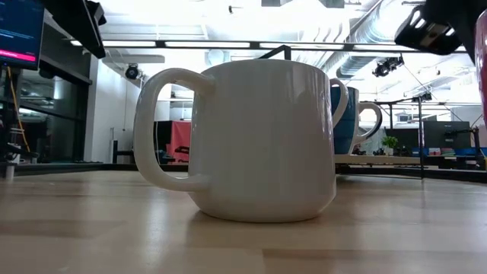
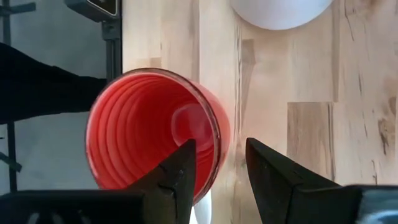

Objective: Place coffee mugs
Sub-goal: Put the red mug on the shelf

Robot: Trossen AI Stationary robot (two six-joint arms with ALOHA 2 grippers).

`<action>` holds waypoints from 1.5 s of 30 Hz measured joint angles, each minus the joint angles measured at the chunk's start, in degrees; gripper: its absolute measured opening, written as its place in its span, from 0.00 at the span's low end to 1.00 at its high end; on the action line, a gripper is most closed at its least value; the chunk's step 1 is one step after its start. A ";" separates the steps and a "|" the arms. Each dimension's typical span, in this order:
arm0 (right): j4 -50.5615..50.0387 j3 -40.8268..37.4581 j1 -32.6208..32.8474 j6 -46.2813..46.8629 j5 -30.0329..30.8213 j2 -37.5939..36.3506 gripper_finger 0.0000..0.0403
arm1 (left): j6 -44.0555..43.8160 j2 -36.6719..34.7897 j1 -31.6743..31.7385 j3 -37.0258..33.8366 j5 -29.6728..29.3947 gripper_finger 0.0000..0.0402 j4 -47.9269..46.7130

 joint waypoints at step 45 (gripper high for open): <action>6.10 -0.02 0.17 -3.07 -0.03 7.88 0.31 | -0.09 0.02 0.00 0.04 -1.66 0.34 0.46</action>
